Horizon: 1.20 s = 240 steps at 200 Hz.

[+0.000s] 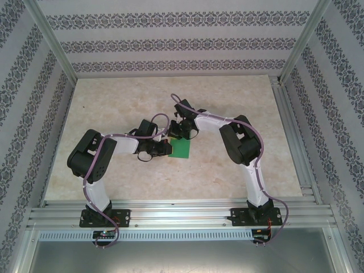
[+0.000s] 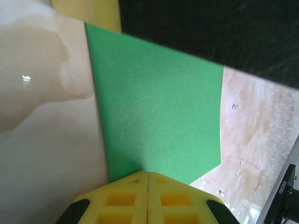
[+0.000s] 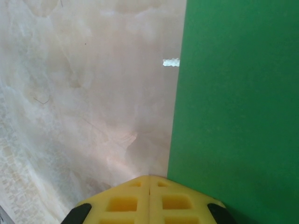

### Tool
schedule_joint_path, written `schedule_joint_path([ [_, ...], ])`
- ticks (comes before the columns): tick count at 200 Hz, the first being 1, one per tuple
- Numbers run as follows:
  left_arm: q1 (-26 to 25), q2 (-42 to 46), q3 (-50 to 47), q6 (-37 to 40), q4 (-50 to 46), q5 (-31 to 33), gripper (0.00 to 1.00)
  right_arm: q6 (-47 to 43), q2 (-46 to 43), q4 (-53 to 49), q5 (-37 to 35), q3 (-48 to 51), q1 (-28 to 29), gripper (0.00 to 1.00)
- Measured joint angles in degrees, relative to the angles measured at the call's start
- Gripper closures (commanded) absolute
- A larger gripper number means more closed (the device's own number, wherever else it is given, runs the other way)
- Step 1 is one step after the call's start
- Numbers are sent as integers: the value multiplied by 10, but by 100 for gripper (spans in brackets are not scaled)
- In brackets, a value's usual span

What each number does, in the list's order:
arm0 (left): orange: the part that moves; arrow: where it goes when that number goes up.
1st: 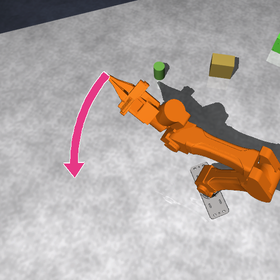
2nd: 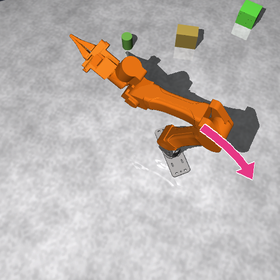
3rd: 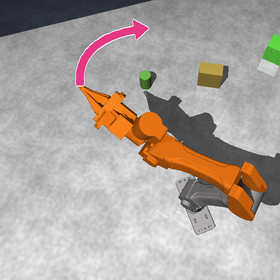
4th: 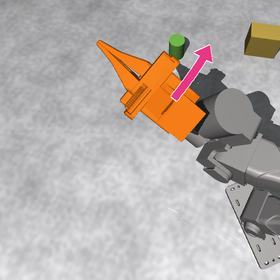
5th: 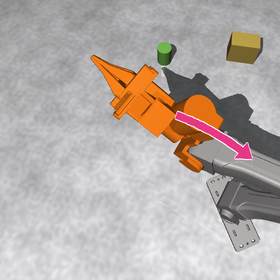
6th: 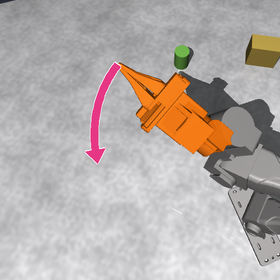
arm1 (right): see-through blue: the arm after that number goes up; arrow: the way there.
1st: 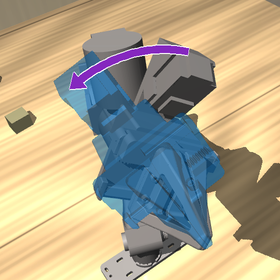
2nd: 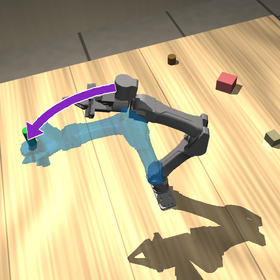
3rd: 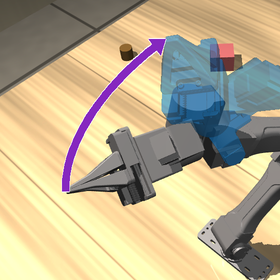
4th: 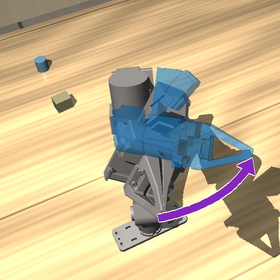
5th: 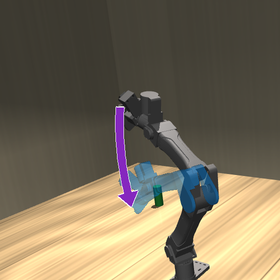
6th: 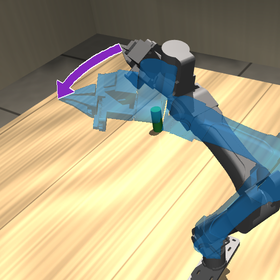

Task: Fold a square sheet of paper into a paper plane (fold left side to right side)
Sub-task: Fold the square sheet of paper in half at the center of the table.

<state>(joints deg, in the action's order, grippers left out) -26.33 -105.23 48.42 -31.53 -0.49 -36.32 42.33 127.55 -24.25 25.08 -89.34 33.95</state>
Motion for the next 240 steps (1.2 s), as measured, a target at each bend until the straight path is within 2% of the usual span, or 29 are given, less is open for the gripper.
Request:
schedule_joint_path([
  [94, 0, 0, 0, 0, 0, 1, 92, -4, 38, -30, -2, -68, -12, 94],
  [183, -1, 1, 0, 0, 0, 2, 92, -40, 74, -43, -82, -143, -36, 94],
  [240, -1, 2, -1, 3, 0, 2, 92, -68, 82, -40, -102, -157, -48, 93],
])
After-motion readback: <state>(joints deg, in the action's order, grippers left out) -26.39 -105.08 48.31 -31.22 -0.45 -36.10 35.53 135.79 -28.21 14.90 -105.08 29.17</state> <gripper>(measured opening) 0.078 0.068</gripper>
